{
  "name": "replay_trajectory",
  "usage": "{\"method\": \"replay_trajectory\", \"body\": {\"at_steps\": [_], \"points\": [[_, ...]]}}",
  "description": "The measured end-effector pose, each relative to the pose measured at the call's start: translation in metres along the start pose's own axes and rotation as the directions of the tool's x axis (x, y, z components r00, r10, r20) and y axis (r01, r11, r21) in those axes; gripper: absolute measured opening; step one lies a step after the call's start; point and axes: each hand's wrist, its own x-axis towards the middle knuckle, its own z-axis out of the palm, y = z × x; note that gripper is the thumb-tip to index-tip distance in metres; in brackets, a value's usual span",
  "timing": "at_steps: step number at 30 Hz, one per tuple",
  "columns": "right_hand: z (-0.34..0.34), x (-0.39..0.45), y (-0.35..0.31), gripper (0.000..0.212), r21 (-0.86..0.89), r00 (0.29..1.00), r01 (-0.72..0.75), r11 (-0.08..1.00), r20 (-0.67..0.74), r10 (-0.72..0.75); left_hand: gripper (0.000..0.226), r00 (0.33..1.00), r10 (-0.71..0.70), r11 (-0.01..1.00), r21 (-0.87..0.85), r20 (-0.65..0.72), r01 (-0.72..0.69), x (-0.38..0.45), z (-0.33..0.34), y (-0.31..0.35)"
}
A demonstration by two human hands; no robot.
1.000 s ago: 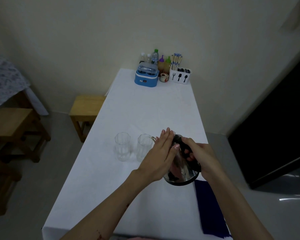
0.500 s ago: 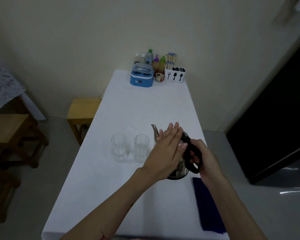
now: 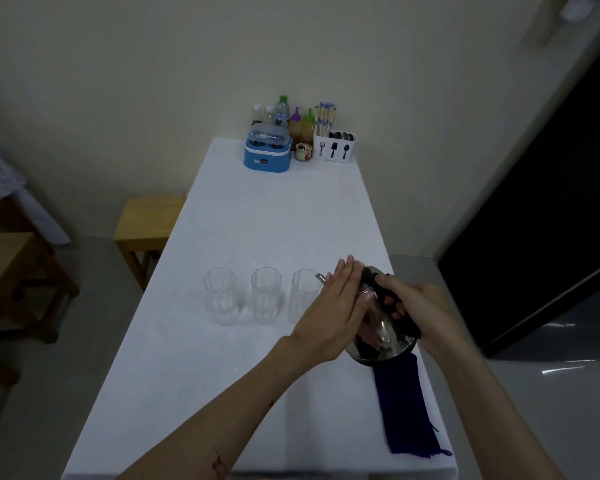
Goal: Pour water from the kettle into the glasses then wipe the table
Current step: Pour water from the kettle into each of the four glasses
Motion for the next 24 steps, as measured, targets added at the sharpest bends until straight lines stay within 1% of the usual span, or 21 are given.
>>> {"method": "replay_trajectory", "body": {"at_steps": [4, 9, 16, 24], "points": [[-0.005, 0.006, -0.003, 0.039, -0.073, 0.999, 0.008, 0.997, 0.033, -0.006, 0.059, 1.0, -0.028, 0.999, -0.026, 0.006, 0.028, 0.002, 0.003, -0.002], [-0.006, 0.012, -0.008, 0.043, -0.113, 0.998, 0.022, 0.993, 0.06, -0.015, 0.059, 1.0, -0.031, 0.999, -0.042, -0.002, 0.031, 0.002, 0.003, -0.002], [-0.012, 0.01, -0.017, 0.044, -0.178, 0.997, 0.061, 0.982, 0.054, -0.052, 0.059, 1.0, -0.025, 0.997, -0.068, -0.015, 0.024, 0.0, 0.002, 0.008], [-0.013, 0.003, -0.026, 0.043, -0.157, 0.997, 0.067, 0.985, 0.05, -0.06, 0.059, 0.999, -0.012, 0.997, -0.074, -0.046, 0.008, 0.0, 0.001, 0.013]]}}
